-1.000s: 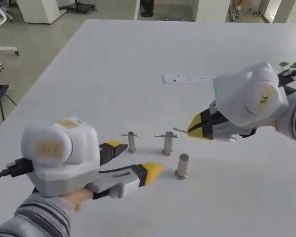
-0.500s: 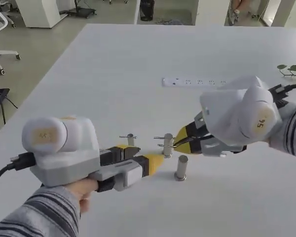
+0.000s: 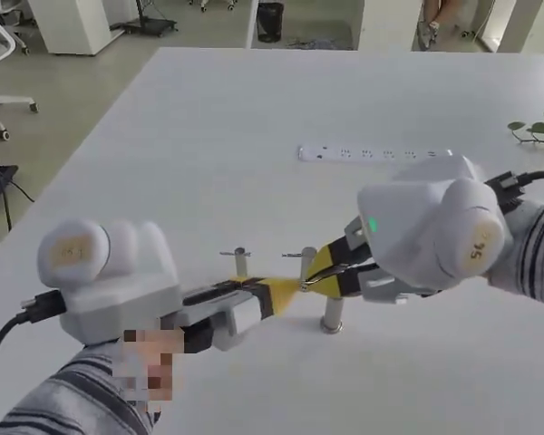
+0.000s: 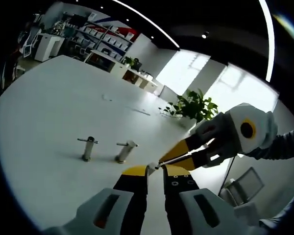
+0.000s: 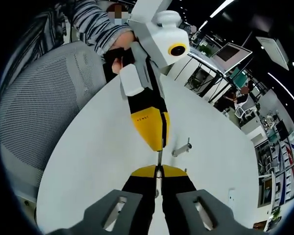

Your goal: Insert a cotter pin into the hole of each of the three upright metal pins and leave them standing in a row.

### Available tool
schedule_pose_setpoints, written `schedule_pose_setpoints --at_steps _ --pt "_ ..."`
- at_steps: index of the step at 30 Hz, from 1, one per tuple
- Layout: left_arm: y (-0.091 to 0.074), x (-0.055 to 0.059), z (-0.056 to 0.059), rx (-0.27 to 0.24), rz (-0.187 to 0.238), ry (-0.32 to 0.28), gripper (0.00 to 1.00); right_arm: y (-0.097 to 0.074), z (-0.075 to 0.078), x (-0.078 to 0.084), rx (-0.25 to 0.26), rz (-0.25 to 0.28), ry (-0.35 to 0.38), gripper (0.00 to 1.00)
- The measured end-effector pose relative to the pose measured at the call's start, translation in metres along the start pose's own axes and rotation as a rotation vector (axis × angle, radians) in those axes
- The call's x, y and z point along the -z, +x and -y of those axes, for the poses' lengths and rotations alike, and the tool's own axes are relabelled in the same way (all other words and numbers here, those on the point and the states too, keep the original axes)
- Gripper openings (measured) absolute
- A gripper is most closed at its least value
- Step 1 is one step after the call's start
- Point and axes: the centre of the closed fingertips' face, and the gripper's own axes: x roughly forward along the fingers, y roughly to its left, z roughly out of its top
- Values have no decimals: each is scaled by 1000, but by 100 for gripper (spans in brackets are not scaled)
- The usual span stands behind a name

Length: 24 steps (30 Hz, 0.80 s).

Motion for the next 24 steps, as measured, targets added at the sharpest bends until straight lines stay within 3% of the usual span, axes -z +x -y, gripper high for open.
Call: schedule_pose_setpoints --at_steps 6,15,20,24 --pt "1 -1 5 21 10 -51 0 -1 -1 -2 0 5 -1 0" --pt "3 1 8 33 6 -85 0 -1 -2 -6 0 16 9 0" --pt "2 1 8 32 1 -76 0 -1 -2 -6 0 22 23 0" --pt "2 2 10 37 0 -20 0 -1 -3 -6 0 24 36 0"
